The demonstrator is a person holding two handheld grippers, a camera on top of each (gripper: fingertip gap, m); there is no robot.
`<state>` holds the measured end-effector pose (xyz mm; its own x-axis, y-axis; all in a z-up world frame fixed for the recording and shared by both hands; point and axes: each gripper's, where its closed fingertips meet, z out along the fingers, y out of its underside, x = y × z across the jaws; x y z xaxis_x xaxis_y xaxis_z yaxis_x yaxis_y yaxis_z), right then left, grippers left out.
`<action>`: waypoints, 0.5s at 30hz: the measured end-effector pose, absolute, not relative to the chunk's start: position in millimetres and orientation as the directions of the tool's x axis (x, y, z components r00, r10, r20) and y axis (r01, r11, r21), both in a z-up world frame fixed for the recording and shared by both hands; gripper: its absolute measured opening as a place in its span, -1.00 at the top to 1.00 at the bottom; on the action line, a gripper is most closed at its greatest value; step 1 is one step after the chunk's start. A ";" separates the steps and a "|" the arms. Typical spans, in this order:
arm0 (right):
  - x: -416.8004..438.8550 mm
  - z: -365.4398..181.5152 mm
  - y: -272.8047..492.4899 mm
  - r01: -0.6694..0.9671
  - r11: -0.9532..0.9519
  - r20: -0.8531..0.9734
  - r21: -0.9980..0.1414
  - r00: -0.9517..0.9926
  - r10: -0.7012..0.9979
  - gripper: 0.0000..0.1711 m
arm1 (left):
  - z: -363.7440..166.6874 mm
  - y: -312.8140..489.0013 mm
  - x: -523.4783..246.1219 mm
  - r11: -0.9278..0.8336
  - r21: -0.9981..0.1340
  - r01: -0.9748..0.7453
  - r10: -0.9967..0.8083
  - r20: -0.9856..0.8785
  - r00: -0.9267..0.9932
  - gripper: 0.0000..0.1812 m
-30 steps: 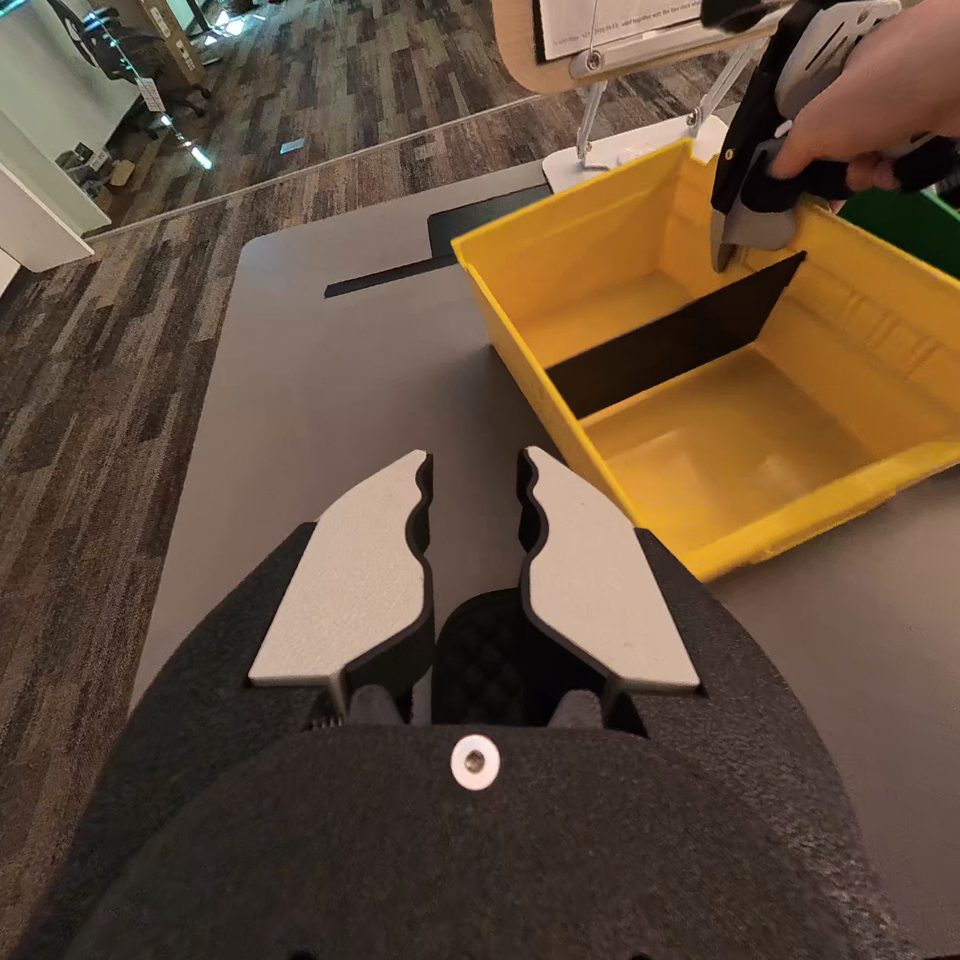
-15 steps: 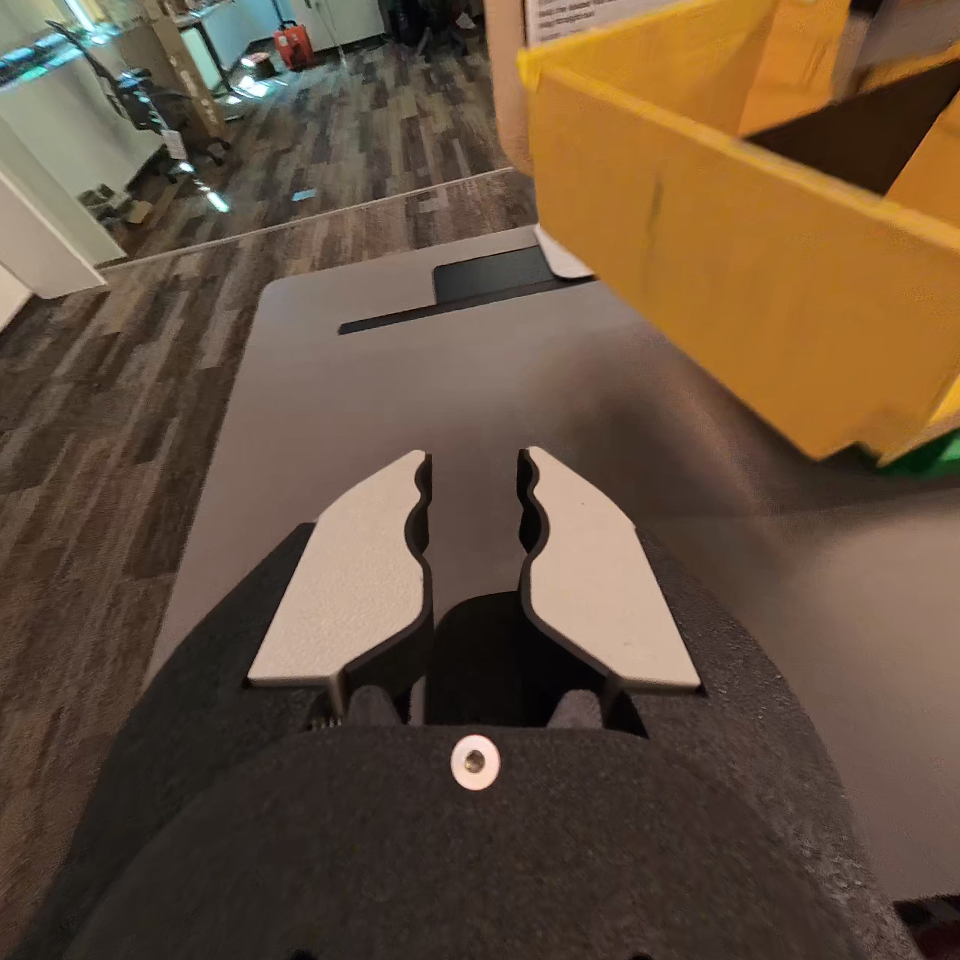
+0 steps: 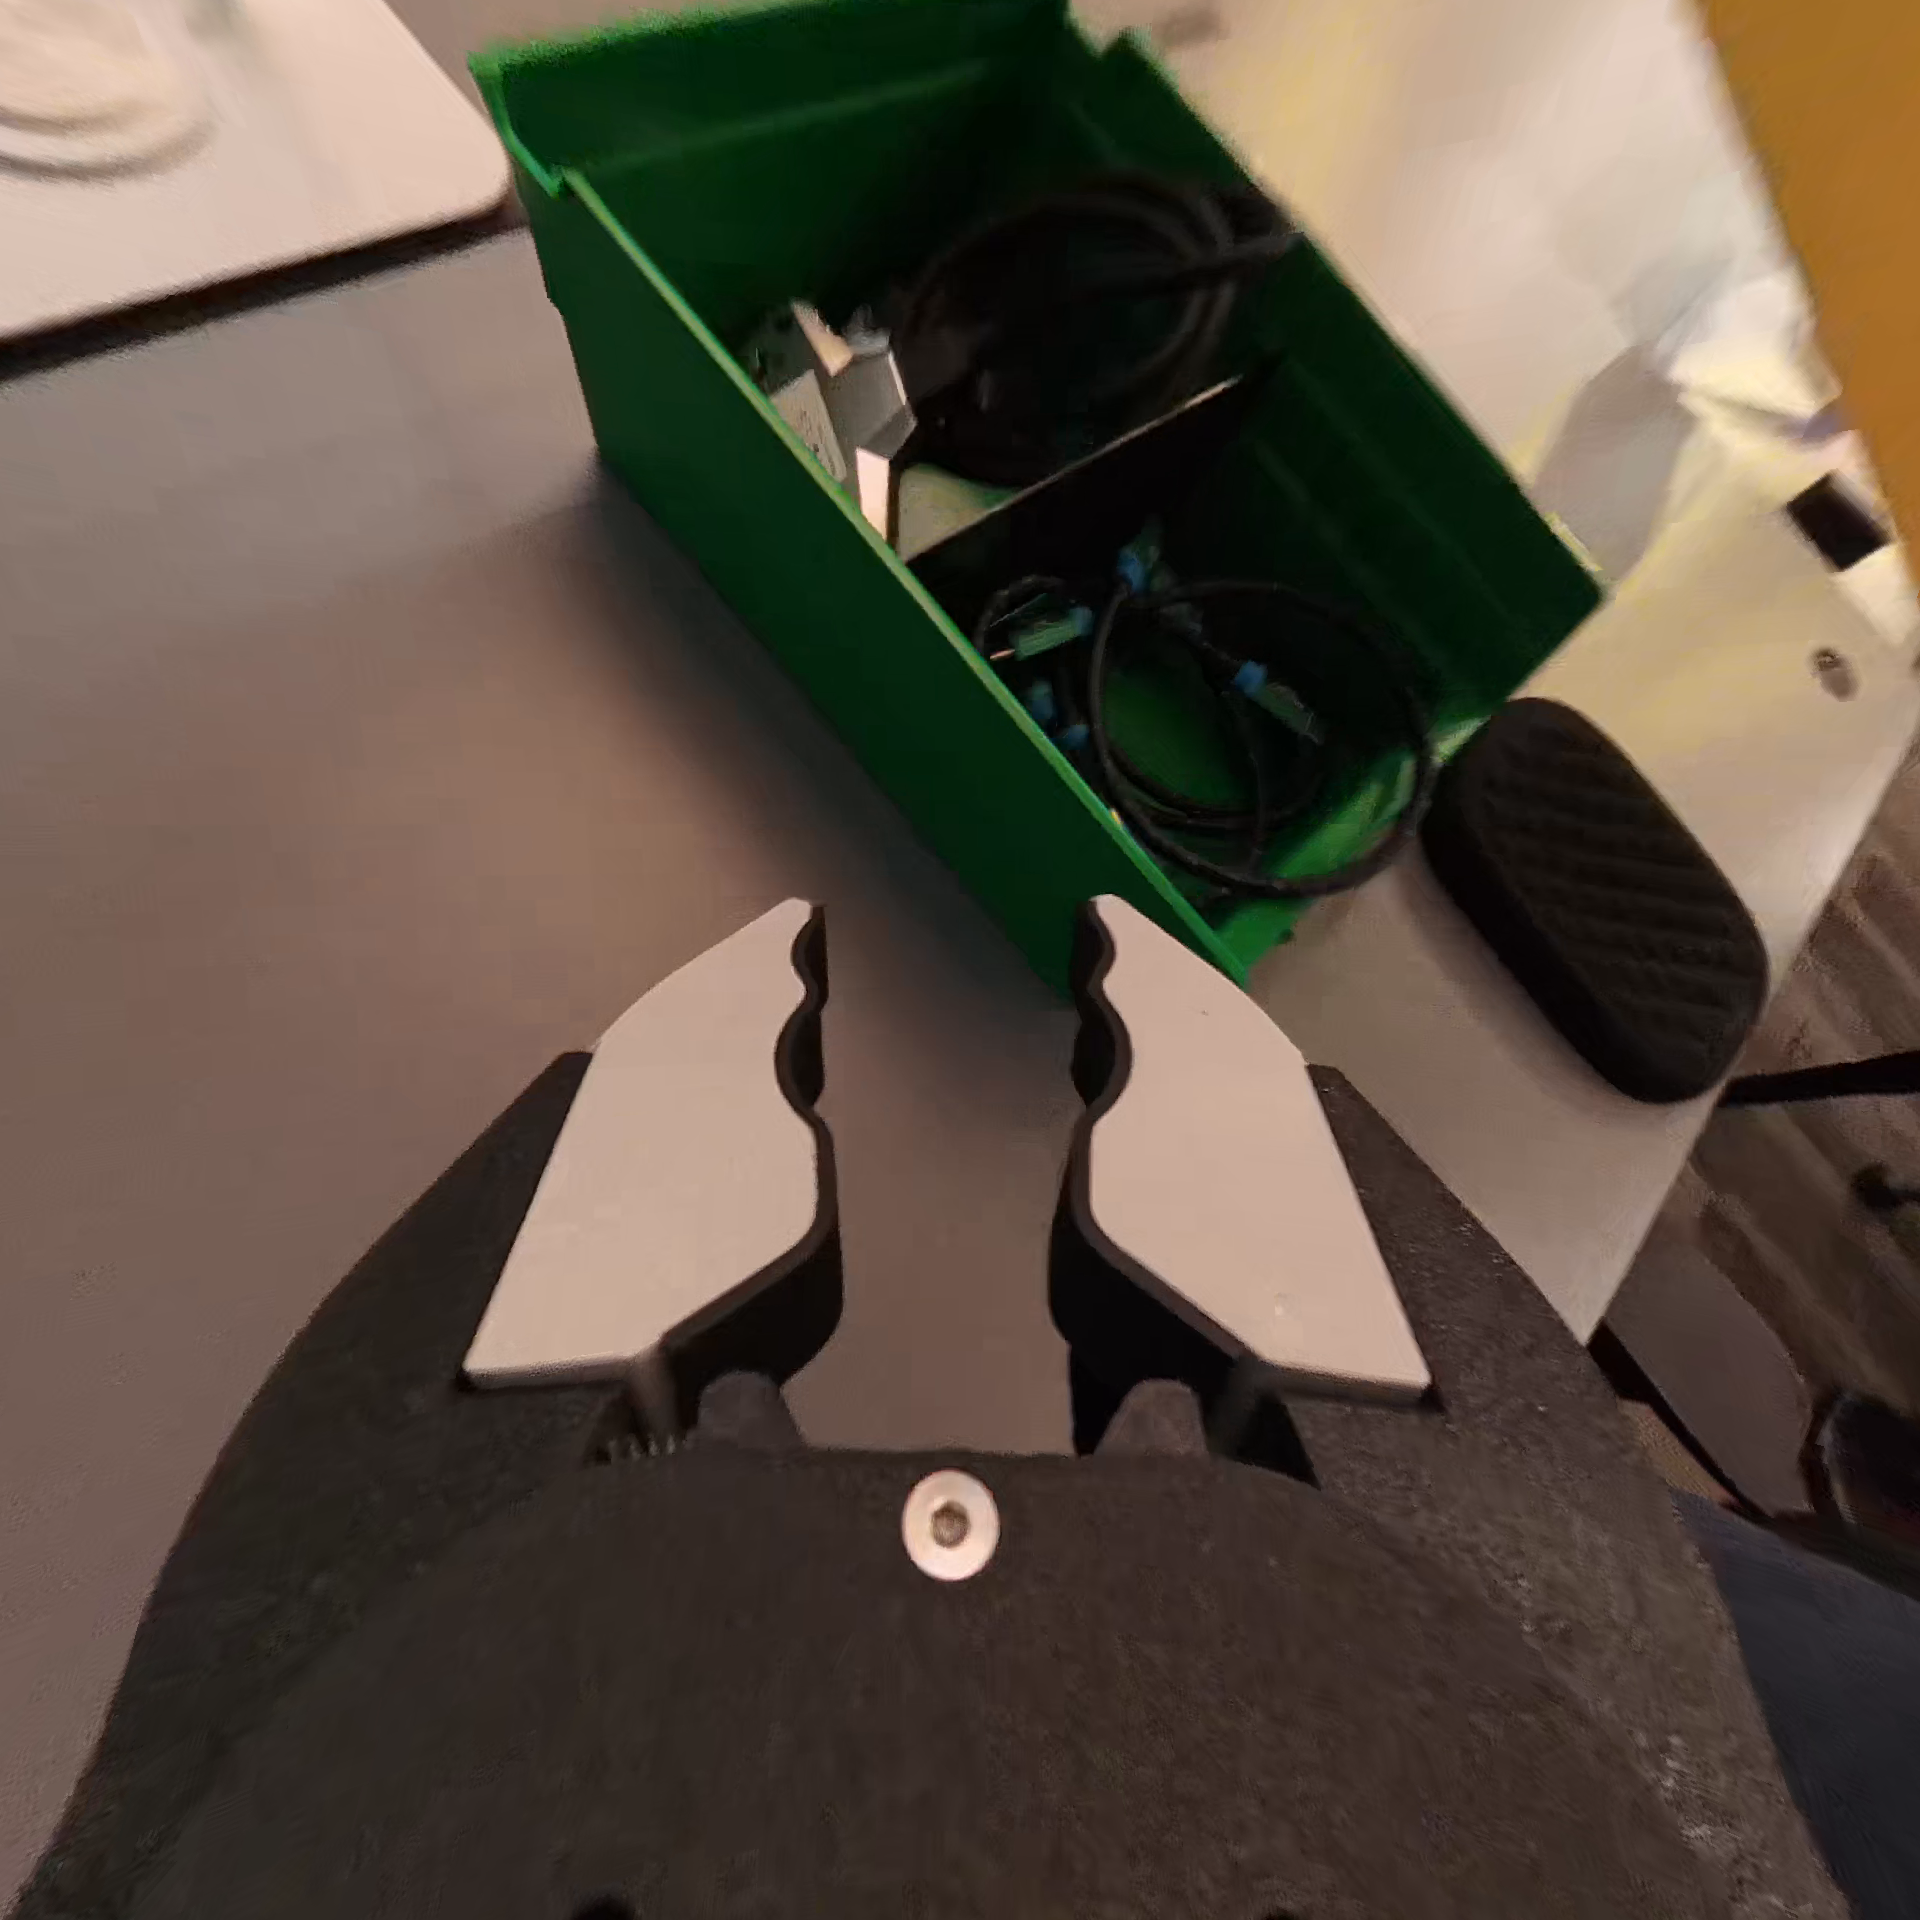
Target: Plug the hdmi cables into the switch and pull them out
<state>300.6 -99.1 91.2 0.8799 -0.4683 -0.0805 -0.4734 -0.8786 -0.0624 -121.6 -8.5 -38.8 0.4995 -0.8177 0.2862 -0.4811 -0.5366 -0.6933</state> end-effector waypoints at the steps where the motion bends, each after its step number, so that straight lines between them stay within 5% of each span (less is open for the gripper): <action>1: 314.0 86.6 -115.7 -0.497 -0.867 -0.069 -0.049 0.867 -0.493 0.92 | -45.8 -2.8 -107.3 -0.561 -0.655 -0.507 -0.810 0.307 0.500 0.48; 7: 361.8 47.7 -178.5 -0.569 -0.821 -0.059 0.029 0.819 -0.570 0.92 | -86.8 15.9 -58.5 -0.574 -0.419 -0.704 -0.818 0.239 0.524 0.39; 15: 379.7 -0.6 -182.9 -0.576 -0.815 -0.110 0.071 0.807 -0.580 0.92 | -91.4 20.8 -61.5 -0.563 -0.148 -0.813 -0.818 0.241 0.523 0.85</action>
